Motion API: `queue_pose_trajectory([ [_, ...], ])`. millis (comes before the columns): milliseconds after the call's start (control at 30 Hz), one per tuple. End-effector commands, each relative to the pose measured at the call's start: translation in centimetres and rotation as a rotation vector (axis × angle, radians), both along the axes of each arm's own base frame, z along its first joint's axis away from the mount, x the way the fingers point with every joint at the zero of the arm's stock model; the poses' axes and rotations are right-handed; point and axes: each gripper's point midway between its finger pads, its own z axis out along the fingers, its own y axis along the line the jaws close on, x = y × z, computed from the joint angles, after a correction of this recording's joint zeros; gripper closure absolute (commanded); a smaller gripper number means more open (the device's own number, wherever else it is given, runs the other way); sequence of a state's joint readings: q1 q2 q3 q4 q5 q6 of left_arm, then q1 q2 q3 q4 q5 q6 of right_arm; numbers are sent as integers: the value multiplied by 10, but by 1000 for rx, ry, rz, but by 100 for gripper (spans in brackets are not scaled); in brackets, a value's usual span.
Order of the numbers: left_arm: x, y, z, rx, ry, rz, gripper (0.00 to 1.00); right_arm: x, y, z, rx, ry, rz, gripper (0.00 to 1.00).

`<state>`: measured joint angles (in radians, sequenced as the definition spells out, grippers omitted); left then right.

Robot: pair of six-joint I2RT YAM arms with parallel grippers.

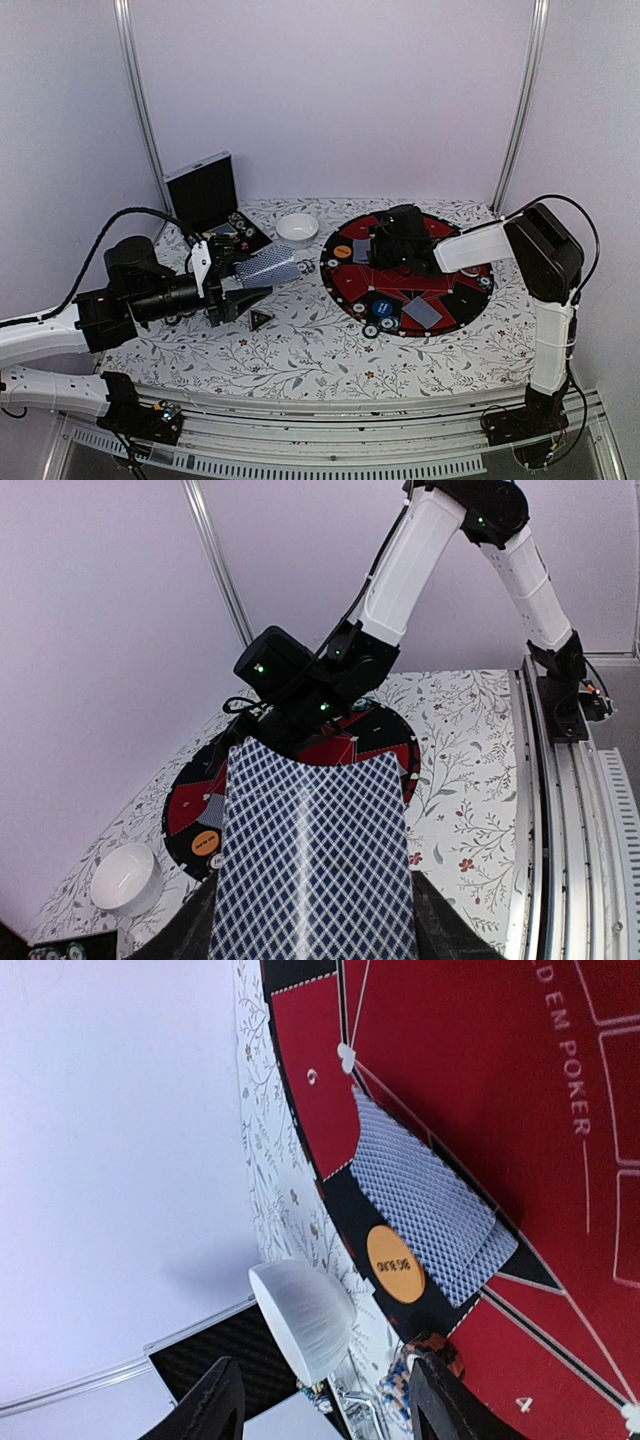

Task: Distribute texas hold em gaming equipment
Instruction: Distribute the poker card in the big blind area, then pick up the poker card from the face-down deck piles.

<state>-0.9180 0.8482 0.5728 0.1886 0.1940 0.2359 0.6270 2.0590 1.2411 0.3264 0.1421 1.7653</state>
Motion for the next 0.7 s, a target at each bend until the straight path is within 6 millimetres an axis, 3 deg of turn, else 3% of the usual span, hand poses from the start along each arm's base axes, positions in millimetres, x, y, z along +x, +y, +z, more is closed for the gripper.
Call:
queue_pose_trajectory([
  [0,-2,2,7,-19,-23,0,47,-20,10,39,36,-88,90,37],
  [67,-2,2,7,-17,-25,-2,47,-23,8,69,-6,-187,125,28],
  [133,-3,2,7,-16,-29,-9,47,-21,12,125,-98,-373,195,19],
  [200,-3,1,6,-13,-32,-13,47,-29,23,190,-325,-615,297,0],
  [267,-4,1,5,-10,-32,-20,47,-50,32,230,-682,-745,329,1],
  [333,-5,0,4,-8,-33,-27,47,-84,44,264,-1023,-912,351,1],
  [400,-6,-1,4,-7,-35,-35,47,-115,52,283,-1274,-1053,415,1],
  [467,-8,-2,3,-3,-39,-42,47,-143,58,294,-1364,-1168,498,1],
  [533,-10,-5,4,-3,-48,-53,47,-172,62,304,-1308,-1311,593,1],
  [667,-15,-13,10,5,-93,-74,48,-243,64,326,-1028,-1601,741,1],
])
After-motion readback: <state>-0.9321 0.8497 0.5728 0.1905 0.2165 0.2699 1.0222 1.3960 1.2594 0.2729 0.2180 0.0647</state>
